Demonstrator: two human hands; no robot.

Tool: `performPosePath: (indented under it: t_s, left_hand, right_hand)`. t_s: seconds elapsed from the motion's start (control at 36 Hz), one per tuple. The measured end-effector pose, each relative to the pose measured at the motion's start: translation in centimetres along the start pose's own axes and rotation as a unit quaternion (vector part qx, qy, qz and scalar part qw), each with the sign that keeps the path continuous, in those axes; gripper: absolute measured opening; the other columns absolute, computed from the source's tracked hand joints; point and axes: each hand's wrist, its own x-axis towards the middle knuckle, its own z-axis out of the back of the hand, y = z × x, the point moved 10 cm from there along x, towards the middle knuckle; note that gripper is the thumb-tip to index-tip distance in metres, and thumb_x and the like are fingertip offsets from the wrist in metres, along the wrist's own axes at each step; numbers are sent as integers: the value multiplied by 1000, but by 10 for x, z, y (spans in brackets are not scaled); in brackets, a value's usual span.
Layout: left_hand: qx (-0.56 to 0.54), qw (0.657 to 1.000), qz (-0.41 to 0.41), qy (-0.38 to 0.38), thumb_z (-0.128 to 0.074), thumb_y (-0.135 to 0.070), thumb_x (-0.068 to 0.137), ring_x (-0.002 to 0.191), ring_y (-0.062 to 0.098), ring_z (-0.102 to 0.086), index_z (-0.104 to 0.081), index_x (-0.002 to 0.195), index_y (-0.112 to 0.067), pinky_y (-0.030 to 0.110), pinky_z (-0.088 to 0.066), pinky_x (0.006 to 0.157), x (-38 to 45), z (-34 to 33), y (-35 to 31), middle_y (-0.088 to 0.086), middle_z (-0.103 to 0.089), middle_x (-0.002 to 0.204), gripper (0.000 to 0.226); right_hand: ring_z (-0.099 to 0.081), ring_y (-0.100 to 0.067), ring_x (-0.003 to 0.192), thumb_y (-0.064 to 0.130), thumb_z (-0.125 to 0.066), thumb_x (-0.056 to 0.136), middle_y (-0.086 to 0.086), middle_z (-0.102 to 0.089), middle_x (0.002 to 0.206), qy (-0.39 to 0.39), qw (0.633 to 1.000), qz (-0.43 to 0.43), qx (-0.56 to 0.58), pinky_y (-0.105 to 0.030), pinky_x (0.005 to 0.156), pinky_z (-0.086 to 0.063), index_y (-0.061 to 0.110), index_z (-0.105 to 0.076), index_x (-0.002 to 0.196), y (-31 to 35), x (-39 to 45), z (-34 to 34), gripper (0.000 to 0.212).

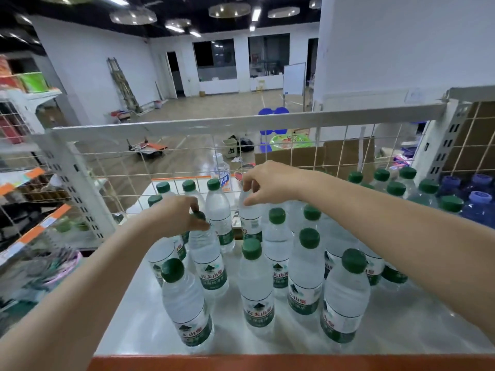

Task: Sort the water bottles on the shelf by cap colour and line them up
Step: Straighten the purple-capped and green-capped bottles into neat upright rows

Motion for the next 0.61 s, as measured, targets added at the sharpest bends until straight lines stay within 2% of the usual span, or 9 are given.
performPosePath:
  t_s: [0.08, 0.19, 0.31, 0.36, 0.42, 0.53, 0.61]
  left_hand:
    - [-19, 999, -25, 24, -72, -47, 78, 84, 20, -63, -60, 100, -21, 33, -54, 78, 7, -14, -1, 2, -65, 97, 36]
    - [-28, 997, -61, 30, -71, -37, 82, 66, 14, -53, -54, 79, -23, 23, -43, 56, 17, -19, -8, -1, -60, 82, 22]
    - [-26, 994, -93, 43, -72, -36, 80, 64, 15, -51, -56, 80, -19, 25, -42, 56, 28, -17, -10, -4, -56, 74, 23]
    - [-33, 993, -108, 43, -73, -35, 78, 62, 16, -50, -56, 78, -19, 27, -41, 58, 32, -17, -11, -3, -55, 73, 23]
    - [-40, 992, -115, 42, -72, -35, 77, 63, 17, -50, -55, 77, -20, 28, -42, 59, 36, -17, -11, -1, -57, 74, 23]
    - [-38, 990, -131, 28, -71, -36, 79, 76, 21, -56, -61, 88, -16, 31, -47, 66, 45, -16, -17, 3, -62, 87, 25]
    - [-36, 988, -151, 17, -70, -38, 80, 80, 20, -59, -56, 88, -22, 31, -51, 71, 52, -12, -28, 0, -61, 89, 22]
  right_hand:
    - [-56, -20, 107, 41, -61, 91, -2, -60, 125, 2, 1000, -4, -17, -36, 93, -49, 17, -53, 132, 2, 26, -4, 48]
    - [-53, -23, 117, 41, -58, 94, -5, -54, 136, 1, 999, 0, -47, -36, 94, -46, 19, -46, 140, 6, 54, -10, 53]
    - [-50, -23, 123, 38, -59, 94, -3, -51, 140, -6, 999, 8, -30, -33, 92, -42, 19, -45, 140, 11, 73, -15, 52]
    - [-50, -22, 119, 37, -60, 93, -4, -54, 134, -5, 1000, 9, -23, -34, 93, -43, 18, -51, 134, 13, 80, -16, 46]
    - [-55, -19, 106, 33, -61, 92, -2, -60, 120, 14, 1000, 10, 7, -31, 84, -46, 18, -58, 123, 16, 84, -20, 34]
    - [-60, -11, 88, 26, -62, 89, 8, -64, 93, 75, 996, 16, 46, -22, 68, -49, 19, -68, 105, 20, 83, -29, 19]
    - [-64, -15, 88, 26, -65, 86, 5, -68, 94, 116, 992, 2, 59, -27, 71, -53, 20, -69, 102, 13, 80, -36, 18]
